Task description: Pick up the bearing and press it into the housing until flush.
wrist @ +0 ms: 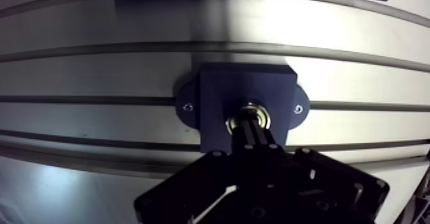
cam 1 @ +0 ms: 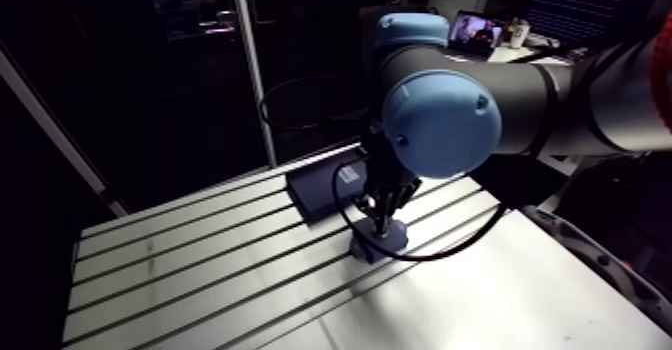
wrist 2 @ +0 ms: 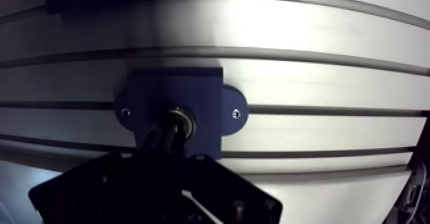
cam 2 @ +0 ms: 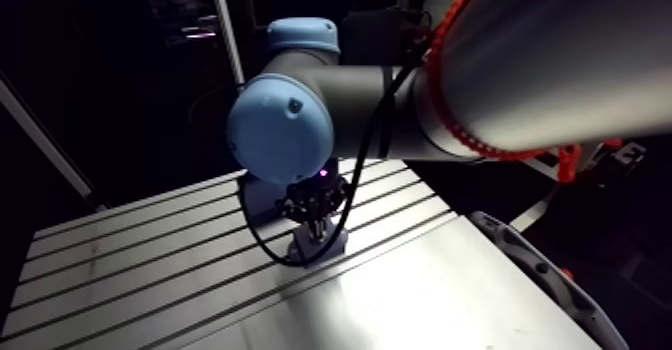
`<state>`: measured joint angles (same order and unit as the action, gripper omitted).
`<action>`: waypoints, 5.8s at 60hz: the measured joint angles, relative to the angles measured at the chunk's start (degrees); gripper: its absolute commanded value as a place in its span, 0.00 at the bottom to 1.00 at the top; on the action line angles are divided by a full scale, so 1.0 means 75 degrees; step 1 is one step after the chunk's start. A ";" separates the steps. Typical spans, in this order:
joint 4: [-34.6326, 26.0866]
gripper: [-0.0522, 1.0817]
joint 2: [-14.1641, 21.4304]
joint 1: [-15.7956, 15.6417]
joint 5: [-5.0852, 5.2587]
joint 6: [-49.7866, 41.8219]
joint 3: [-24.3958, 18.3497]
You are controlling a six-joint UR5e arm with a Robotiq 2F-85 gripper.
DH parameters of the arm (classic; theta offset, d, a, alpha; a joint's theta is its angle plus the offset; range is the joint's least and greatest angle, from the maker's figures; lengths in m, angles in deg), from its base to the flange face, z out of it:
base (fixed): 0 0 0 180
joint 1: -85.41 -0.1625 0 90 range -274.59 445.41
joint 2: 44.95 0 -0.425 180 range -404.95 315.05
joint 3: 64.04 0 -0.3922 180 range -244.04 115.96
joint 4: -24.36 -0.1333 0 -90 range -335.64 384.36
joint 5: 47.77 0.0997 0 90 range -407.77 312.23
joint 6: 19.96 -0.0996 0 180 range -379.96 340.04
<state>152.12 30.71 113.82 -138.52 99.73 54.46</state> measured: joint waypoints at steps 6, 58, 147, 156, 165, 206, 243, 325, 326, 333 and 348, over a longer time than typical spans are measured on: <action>0.0000 0.93 -0.0001 0.0003 0.0000 0.0003 0.0001; 0.0206 0.93 -0.0083 0.0010 0.0002 0.0020 0.0051; 0.0280 0.93 -0.0153 0.0009 0.0000 0.0032 0.0100; 0.0289 0.93 -0.0156 0.0009 -0.0001 0.0032 0.0103; 0.0311 0.93 -0.0157 0.0009 0.0000 0.0037 0.0106; 0.0330 0.93 -0.0196 0.0003 -0.0001 0.0056 0.0106; 0.0329 0.93 -0.0213 0.0002 -0.0007 0.0148 0.0109; 0.0339 0.93 -0.0249 -0.0002 -0.0012 0.0163 0.0130; 0.0339 0.93 -0.0245 -0.0002 -0.0012 0.0165 0.0131; 0.0333 0.93 -0.0256 -0.0003 -0.0011 0.0178 0.0112; 0.0283 0.93 -0.0182 -0.0002 0.0018 0.0194 0.0061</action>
<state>154.24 29.34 113.81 -138.38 101.18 54.92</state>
